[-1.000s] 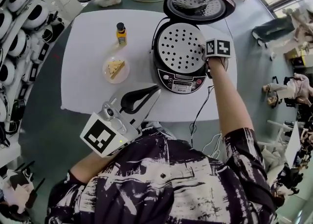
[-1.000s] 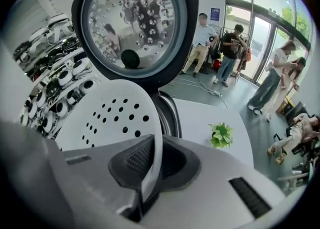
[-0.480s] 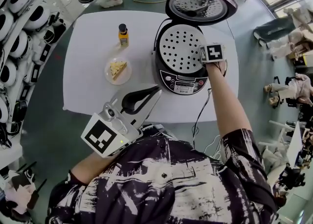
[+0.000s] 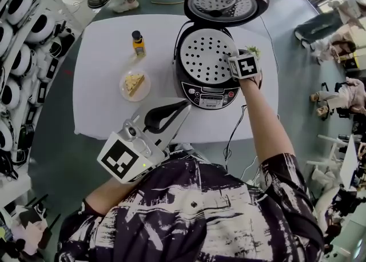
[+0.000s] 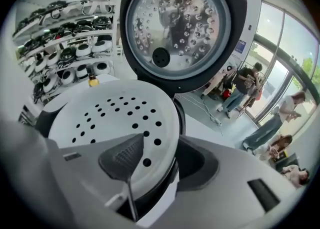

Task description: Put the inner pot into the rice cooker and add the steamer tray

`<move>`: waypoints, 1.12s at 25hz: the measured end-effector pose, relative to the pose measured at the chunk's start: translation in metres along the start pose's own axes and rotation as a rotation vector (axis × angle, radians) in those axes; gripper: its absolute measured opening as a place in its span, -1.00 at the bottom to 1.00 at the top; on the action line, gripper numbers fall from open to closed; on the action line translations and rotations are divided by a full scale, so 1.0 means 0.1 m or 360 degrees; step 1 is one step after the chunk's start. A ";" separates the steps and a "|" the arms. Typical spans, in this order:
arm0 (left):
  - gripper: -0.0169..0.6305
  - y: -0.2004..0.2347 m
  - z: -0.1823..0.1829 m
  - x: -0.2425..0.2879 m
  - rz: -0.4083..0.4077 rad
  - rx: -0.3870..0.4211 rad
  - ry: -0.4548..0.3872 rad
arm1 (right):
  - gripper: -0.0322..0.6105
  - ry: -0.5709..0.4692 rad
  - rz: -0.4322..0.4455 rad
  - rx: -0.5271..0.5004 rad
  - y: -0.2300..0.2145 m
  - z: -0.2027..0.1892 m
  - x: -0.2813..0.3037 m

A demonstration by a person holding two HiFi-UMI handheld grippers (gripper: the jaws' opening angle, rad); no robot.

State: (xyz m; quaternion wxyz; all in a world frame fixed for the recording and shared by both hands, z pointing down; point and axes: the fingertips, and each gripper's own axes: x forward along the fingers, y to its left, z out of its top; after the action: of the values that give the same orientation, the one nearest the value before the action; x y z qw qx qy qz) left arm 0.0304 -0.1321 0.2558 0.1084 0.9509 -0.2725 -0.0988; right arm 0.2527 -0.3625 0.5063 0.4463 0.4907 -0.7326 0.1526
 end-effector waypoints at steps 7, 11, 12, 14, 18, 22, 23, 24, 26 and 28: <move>-0.93 -0.06 -0.01 0.12 -0.0036 0.0010 -0.0002 | -0.27 -0.0152 0.0103 0.0140 -0.01 0.05 -0.10; -0.93 -0.09 -0.03 0.19 -0.0046 0.0027 0.0006 | -0.28 -0.0380 0.0199 0.0301 -0.07 0.22 -0.36; -0.93 -0.09 -0.03 0.20 -0.0043 0.0031 0.0009 | -0.28 -0.0501 0.0268 0.0334 -0.06 0.34 -0.52; -0.93 -0.07 -0.03 0.24 -0.0033 0.0041 0.0014 | -0.31 -0.0838 0.0459 0.0369 0.00 0.66 -1.02; -0.93 0.00 0.02 0.34 -0.0010 0.0069 0.0025 | -0.75 -0.1464 0.0681 0.0341 0.14 1.17 -2.38; -0.93 0.01 0.12 0.52 -0.0005 0.0114 0.0010 | -0.80 -0.1679 0.0675 0.0309 0.13 1.22 -3.20; -0.93 0.00 0.14 0.57 -0.0009 0.0124 0.0004 | -0.87 -0.1698 0.0658 0.0306 0.11 1.19 -3.32; -0.93 -0.02 0.16 0.61 -0.0011 0.0132 0.0000 | -0.87 -0.1717 0.0638 0.0301 0.10 1.15 -3.42; -0.93 -0.05 0.18 0.70 -0.0010 0.0143 0.0000 | -0.90 -0.1732 0.0595 0.0254 0.13 1.03 -3.53; -0.93 -0.08 0.18 0.78 -0.0001 0.0153 0.0011 | -0.91 -0.1694 0.0553 0.0163 0.25 0.87 -3.50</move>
State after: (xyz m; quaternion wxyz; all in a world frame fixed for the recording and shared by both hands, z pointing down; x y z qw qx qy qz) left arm 0.0946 -0.1707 0.2262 0.0636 0.9554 -0.2763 -0.0822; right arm 0.2293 -0.2039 0.1826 -0.0412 0.3931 -0.9185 -0.0094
